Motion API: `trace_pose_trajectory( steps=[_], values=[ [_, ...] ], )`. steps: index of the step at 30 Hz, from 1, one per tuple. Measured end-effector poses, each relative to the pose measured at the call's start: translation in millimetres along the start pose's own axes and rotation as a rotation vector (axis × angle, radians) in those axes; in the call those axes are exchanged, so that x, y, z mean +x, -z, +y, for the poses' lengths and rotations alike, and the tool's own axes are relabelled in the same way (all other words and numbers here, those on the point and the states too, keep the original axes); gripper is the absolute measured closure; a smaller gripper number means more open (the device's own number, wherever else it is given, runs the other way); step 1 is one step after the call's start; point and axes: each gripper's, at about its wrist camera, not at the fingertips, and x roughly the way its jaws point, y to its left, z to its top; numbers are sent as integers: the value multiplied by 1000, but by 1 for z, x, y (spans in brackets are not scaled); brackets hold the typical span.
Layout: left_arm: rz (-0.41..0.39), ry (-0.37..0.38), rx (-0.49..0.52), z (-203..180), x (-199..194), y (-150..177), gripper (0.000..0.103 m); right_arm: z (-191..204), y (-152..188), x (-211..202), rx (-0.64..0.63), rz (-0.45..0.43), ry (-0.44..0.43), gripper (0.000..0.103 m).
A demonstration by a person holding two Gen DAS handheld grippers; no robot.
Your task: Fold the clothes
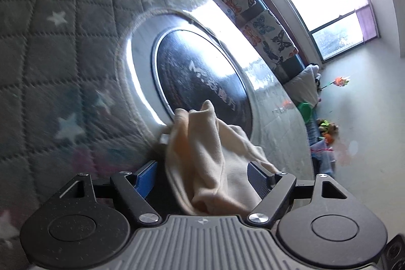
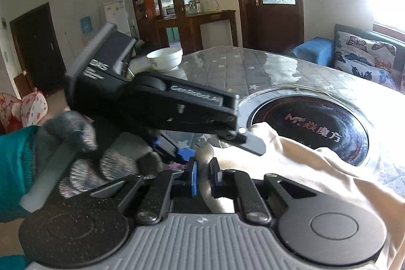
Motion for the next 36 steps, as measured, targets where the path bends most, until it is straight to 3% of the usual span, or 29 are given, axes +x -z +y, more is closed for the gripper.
trace_pose_trajectory(
  steps=[4, 9, 11, 14, 21, 28, 31, 36],
  values=[
    [23, 53, -20, 3, 5, 0, 26, 1, 0, -5, 1, -5, -23, 95],
    [65, 69, -37, 10, 12, -2, 64, 2, 3, -8, -4, -7, -40, 95],
    [74, 72, -42, 14, 14, -2, 75, 2, 3, -8, -4, -7, -46, 95],
    [73, 71, -42, 18, 15, -2, 79, 0, 6, -6, -2, 4, -46, 93],
    [58, 57, -20, 16, 14, -2, 79, -17, 15, -22, 46, -1, 0, 72],
    [49, 45, 1, 13, 13, 3, 79, -72, 40, -58, 218, -25, 212, 68],
    [46, 39, 13, 11, 14, 3, 79, -101, 55, -73, 301, -42, 319, 61],
    [41, 32, 23, 9, 14, 4, 79, -145, 76, -82, 412, -61, 397, 54]
  ],
)
